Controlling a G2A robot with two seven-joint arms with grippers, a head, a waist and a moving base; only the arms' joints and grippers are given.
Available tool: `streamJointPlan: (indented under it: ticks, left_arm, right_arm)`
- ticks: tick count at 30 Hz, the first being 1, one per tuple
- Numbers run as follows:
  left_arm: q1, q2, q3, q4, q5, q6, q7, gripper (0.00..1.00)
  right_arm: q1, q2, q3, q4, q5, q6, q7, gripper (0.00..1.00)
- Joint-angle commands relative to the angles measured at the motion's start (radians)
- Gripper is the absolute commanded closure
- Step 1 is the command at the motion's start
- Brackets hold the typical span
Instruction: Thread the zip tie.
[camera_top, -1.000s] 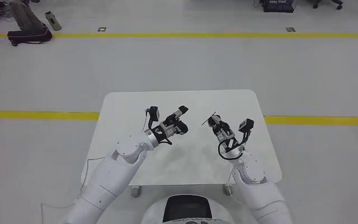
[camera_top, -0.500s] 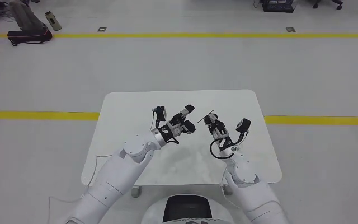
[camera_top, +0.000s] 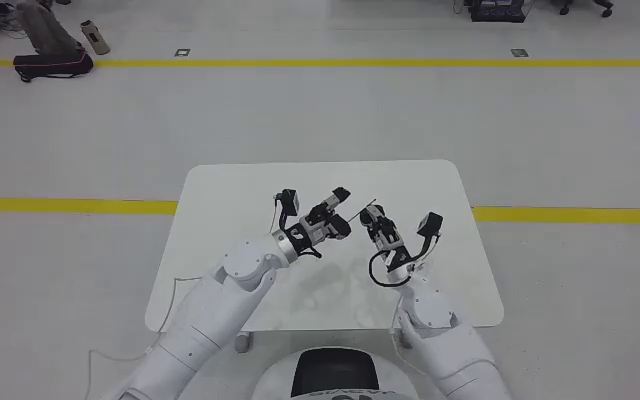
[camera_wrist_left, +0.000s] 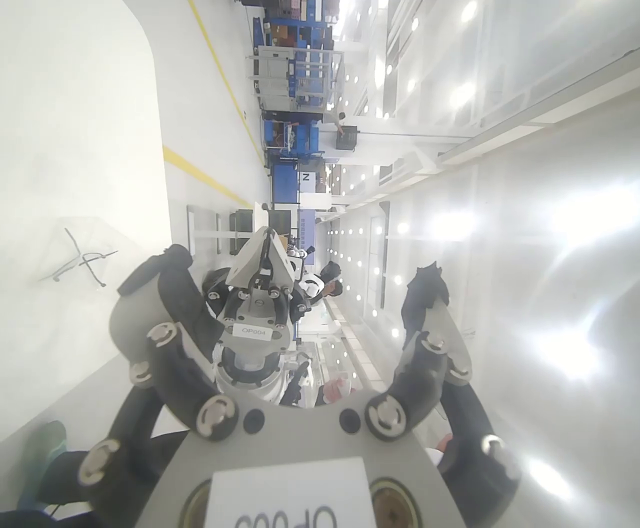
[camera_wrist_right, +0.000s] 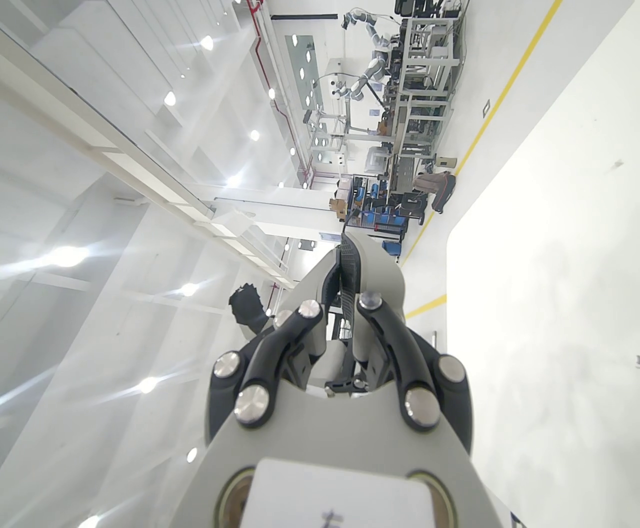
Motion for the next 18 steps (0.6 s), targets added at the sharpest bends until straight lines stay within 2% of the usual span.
streamJointPlan:
  ticks: [1, 18]
  left_arm:
    - [0.000, 0.000, 0.000, 0.000, 0.001, -0.002, 0.001, 0.00]
    - [0.002, -0.002, 0.011, -0.007, 0.003, 0.004, -0.007, 0.00]
  right_arm:
    - [0.001, 0.000, 0.000, 0.000, -0.003, 0.000, -0.005, 1.00]
    - [-0.001, -0.003, -0.006, -0.001, -0.032, 0.000, -0.043, 1.00]
